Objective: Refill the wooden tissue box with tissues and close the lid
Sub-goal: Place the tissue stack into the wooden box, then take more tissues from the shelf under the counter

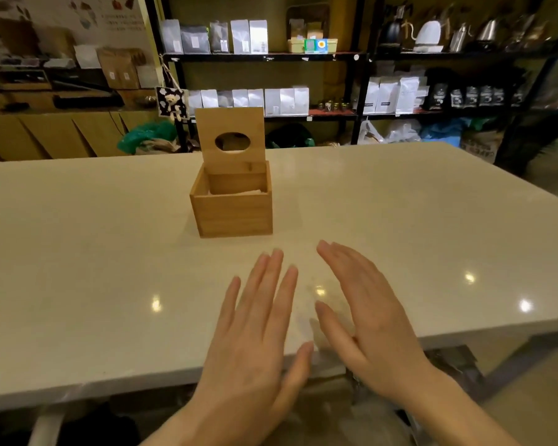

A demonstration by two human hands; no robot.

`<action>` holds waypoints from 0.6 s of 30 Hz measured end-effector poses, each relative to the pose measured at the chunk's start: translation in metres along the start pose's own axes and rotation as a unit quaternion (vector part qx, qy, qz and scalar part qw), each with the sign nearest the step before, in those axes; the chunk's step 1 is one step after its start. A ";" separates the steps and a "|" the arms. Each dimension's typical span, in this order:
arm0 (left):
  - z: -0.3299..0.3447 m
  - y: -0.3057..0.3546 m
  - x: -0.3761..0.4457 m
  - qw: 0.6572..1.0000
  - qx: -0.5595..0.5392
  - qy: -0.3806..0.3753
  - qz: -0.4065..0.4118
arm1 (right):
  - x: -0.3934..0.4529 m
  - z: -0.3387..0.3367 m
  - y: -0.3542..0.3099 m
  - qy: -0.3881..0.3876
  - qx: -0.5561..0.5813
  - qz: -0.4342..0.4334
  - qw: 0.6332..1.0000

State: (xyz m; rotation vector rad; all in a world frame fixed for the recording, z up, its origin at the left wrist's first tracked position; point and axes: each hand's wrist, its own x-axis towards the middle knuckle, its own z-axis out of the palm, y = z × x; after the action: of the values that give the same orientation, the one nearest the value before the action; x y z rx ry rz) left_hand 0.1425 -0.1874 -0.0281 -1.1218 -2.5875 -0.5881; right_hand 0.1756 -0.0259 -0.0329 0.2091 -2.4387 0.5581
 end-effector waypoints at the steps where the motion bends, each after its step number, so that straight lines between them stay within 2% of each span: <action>1: 0.011 0.001 -0.008 1.000 -0.003 0.009 0.024 | -0.008 0.002 0.002 0.003 0.001 0.001 1.000; 5: 0.049 0.005 -0.039 0.996 -0.036 0.008 0.076 | -0.046 0.012 0.002 0.045 0.026 0.007 0.999; 9: 0.077 0.006 -0.074 0.997 -0.033 -0.037 0.059 | -0.092 0.032 -0.005 0.119 0.016 0.013 0.993; 12: 0.095 0.015 -0.100 0.997 -0.045 -0.054 0.033 | -0.129 0.045 -0.007 0.141 -0.010 0.041 0.989; 15: 0.113 0.014 -0.117 0.997 -0.042 -0.059 -0.015 | -0.158 0.062 -0.004 0.145 -0.030 0.063 0.987; 18: 0.138 0.001 -0.128 0.997 -0.026 -0.061 -0.050 | -0.186 0.087 0.005 0.098 -0.069 0.075 0.990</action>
State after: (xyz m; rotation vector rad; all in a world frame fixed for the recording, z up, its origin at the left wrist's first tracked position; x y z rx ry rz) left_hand 0.2187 -0.2042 -0.1999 -1.0803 -2.7603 -0.6308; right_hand 0.2755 -0.0570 -0.2100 -0.0839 -2.3019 0.4485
